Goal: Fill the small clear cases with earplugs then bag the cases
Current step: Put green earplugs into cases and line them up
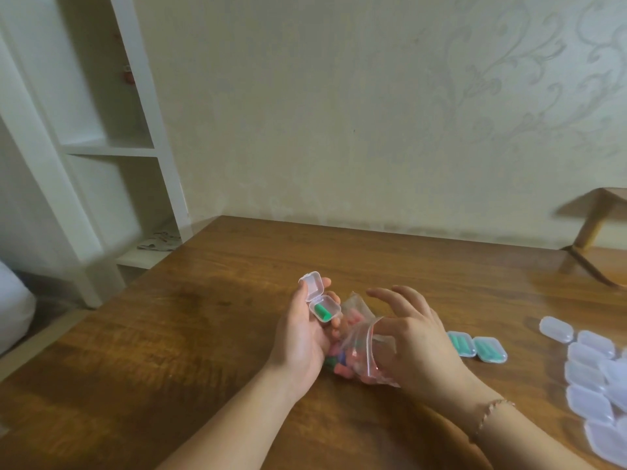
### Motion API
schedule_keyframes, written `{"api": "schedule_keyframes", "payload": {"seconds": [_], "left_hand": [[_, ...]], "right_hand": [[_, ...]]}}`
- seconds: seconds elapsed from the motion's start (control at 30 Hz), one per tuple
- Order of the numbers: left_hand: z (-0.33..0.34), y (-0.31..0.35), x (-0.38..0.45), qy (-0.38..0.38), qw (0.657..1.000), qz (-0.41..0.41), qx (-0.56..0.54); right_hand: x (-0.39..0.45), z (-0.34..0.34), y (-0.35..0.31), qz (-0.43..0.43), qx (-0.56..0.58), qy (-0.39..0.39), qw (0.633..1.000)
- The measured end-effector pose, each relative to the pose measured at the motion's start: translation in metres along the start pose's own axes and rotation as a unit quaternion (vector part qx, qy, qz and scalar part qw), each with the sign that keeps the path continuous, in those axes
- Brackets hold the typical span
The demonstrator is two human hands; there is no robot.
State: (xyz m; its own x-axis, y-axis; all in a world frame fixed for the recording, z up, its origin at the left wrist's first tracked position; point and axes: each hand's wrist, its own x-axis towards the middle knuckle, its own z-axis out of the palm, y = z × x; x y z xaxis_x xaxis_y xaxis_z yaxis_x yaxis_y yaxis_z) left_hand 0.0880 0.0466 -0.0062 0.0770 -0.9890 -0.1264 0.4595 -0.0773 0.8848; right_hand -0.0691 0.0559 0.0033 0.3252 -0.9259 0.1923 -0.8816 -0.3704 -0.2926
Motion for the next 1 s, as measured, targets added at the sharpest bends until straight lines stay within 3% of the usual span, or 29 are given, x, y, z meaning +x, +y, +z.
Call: {"api": "schedule_keyframes", "payload": {"seconds": [0.2, 0.27, 0.37, 0.57, 0.73, 1.0], "left_hand": [[-0.001, 0.006, -0.003, -0.023, 0.999, 0.039, 0.013], [0.001, 0.007, -0.007, -0.039, 0.998, 0.054, 0.011], [0.011, 0.008, -0.019, -0.078, 0.996, 0.038, -0.004], [0.033, -0.006, -0.043, -0.183, 0.983, 0.009, -0.007], [0.041, -0.019, -0.048, -0.185, 0.982, 0.017, 0.029], [0.043, -0.019, -0.047, -0.171, 0.985, -0.008, 0.020]], "right_hand": [[-0.038, -0.027, 0.026, -0.022, 0.119, 0.098, 0.988], [-0.046, -0.035, 0.025, 0.002, 0.246, 0.150, 0.958], [-0.047, -0.038, 0.017, 0.024, 0.438, 0.159, 0.885], [-0.046, -0.037, 0.002, 0.046, 0.549, 0.151, 0.821], [-0.050, -0.035, 0.006, 0.043, 0.376, 0.214, 0.900], [-0.051, -0.028, 0.004, 0.003, 0.248, 0.253, 0.935]]}}
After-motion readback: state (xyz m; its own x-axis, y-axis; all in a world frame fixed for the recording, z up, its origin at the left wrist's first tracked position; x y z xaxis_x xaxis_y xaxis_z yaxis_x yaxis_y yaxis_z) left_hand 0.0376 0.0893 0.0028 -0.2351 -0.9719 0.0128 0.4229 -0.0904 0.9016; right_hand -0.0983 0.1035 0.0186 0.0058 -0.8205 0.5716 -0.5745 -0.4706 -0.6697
